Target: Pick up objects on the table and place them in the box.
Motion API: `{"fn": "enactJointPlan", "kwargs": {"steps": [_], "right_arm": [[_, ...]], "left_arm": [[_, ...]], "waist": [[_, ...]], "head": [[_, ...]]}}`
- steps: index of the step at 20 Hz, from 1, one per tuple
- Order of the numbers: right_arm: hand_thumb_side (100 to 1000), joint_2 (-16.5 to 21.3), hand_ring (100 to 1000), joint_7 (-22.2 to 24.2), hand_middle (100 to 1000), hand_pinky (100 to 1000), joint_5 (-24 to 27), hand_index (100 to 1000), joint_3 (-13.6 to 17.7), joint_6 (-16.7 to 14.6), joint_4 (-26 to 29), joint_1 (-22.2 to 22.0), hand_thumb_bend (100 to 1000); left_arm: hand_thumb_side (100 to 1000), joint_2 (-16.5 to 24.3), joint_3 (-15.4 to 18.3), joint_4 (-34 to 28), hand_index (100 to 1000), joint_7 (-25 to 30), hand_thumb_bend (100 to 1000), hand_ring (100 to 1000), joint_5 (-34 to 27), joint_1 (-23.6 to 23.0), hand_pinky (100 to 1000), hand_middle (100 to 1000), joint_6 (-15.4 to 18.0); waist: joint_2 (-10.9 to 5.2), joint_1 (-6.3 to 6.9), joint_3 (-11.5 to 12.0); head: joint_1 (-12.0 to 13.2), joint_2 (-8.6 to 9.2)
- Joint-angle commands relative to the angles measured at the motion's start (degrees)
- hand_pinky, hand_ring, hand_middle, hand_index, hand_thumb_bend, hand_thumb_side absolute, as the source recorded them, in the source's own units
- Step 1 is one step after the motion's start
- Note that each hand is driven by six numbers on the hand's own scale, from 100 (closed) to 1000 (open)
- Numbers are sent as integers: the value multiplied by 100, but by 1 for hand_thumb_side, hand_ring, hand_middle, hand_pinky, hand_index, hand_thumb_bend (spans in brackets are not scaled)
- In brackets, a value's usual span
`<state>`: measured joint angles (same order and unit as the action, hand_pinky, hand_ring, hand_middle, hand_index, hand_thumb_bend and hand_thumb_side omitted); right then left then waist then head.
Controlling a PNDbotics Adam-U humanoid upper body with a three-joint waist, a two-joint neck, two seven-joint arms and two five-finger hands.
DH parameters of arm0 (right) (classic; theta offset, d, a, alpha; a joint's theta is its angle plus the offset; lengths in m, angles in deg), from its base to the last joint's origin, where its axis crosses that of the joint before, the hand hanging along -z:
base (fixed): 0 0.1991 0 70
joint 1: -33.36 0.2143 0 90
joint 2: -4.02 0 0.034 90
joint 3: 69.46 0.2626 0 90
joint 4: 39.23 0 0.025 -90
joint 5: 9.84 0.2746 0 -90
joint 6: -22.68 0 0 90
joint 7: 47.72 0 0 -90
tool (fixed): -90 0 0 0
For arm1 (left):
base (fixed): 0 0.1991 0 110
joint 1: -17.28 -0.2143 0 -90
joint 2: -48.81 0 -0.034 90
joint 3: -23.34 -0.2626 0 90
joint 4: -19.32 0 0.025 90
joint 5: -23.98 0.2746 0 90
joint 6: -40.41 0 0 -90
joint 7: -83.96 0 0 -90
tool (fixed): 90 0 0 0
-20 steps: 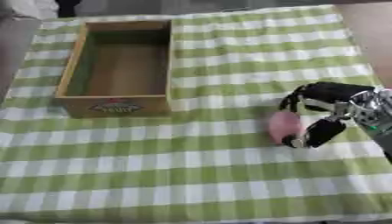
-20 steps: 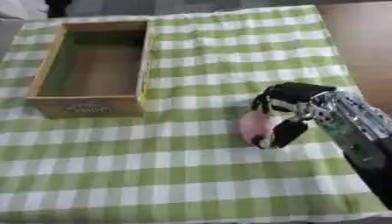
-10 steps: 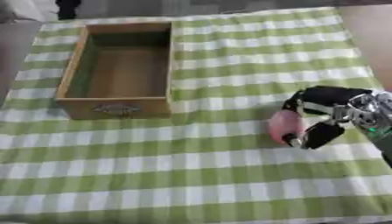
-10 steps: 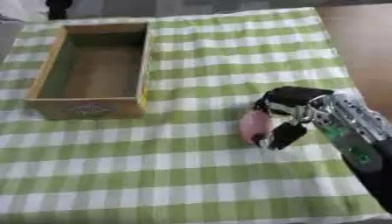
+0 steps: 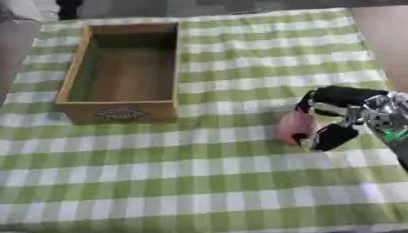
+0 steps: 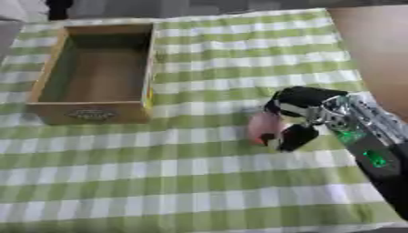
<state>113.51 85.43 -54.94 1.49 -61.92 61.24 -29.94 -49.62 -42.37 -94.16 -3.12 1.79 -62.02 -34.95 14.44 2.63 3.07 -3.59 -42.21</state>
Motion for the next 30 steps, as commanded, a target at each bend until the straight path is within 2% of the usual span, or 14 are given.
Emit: {"fn": "enactJointPlan", "kwargs": {"steps": [1, 8, 12, 14, 22, 30], "right_arm": [[397, 68, 807, -122, 538, 846, 54, 651, 115, 19, 143, 111, 100], [445, 31, 780, -438, 497, 818, -203, 618, 151, 32, 164, 200, 100], [510, -11, 776, -578, 505, 810, -493, 615, 175, 33, 156, 383, 100], [495, -42, 775, -656, 500, 805, -663, 613, 192, 27, 153, 541, 100], [453, -410, 777, -858, 488, 792, -1342, 605, 127, -24, -2, 1448, 100], [380, -1182, 783, -993, 508, 780, -2028, 639, -124, -109, -522, 2556, 100]], "left_arm": [[928, 135, 46, -111, 814, -12, 100, 500, -13, 65, 557, 548, -4], [927, 137, 45, -111, 814, -17, 100, 501, -10, 76, 557, 548, -11], [925, 136, 40, -111, 814, -16, 100, 501, -12, 79, 557, 548, -19], [923, 133, 33, -111, 814, -9, 100, 501, -13, 79, 557, 548, -24], [925, 132, 7, -111, 814, 10, 100, 501, -35, 75, 557, 548, -40], [923, 123, -21, -111, 814, 28, 100, 502, -59, 71, 557, 548, -58]], "waist": [[-111, -29, -11], [-117, -49, 11], [-123, -61, 36], [-126, -68, 55], [-151, -87, 180], [-191, -101, 305]], "head": [[28, 59], [41, 87], [29, 104], [20, 117], [-25, 169], [-73, 214]]}}
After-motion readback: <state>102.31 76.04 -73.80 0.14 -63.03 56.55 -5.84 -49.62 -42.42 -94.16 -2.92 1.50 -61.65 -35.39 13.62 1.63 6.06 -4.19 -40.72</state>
